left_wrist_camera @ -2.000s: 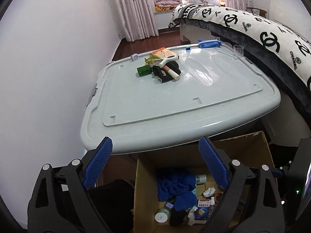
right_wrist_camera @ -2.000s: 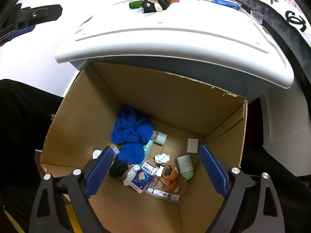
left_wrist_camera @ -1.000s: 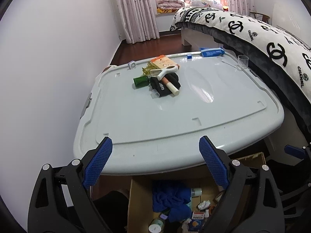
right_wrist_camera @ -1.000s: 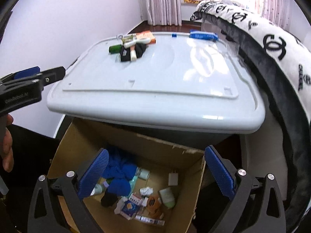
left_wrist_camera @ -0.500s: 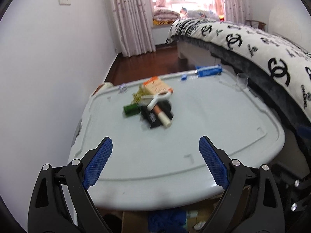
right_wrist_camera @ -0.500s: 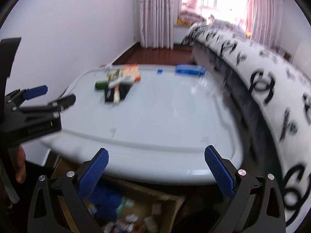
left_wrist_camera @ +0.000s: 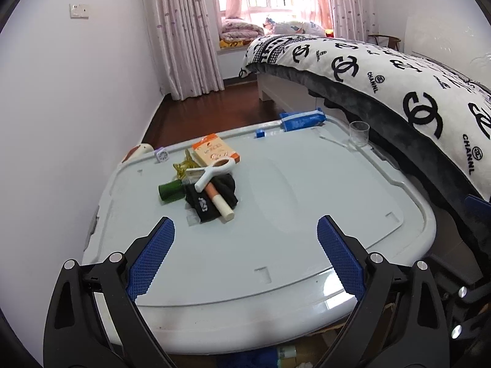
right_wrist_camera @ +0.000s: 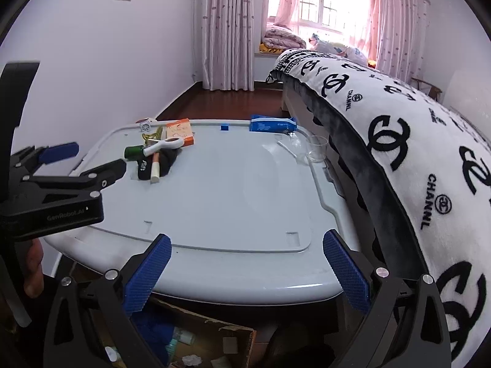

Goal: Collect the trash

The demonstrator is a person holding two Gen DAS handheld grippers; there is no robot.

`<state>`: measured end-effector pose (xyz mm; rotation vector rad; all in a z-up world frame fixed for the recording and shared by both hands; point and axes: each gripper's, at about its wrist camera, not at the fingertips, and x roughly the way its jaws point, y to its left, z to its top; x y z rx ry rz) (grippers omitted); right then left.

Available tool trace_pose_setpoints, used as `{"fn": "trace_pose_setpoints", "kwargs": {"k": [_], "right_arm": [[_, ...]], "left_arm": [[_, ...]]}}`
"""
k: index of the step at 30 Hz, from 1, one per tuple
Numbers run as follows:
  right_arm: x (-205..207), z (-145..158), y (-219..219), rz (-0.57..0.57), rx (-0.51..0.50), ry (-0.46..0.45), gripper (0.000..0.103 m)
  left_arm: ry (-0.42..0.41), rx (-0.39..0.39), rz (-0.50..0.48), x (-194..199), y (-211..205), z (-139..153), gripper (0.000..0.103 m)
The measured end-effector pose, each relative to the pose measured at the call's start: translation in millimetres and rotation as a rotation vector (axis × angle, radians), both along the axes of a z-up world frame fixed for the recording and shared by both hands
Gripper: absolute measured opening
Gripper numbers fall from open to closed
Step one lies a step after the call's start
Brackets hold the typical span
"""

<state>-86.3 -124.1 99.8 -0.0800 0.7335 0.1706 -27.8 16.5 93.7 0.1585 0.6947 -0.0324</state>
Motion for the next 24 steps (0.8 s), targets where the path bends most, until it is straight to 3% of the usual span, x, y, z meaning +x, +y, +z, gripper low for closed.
{"fn": "trace_pose_setpoints", "kwargs": {"k": [8,21,24], "right_arm": [[-4,0,12,0.027,-0.049,-0.026,0.098],[-6,-8,23,0.042,-0.11,-0.023,0.098],[-10,-10,28,0.05,-0.141,-0.031,0.098]], "left_arm": [[-0.1,0.085,0.034,-7,-5,9,0.092],[-0.058,-0.022,-0.028,-7,9,2,0.093],[-0.058,-0.007,-0.017,-7,10,-2,0.093]]}}
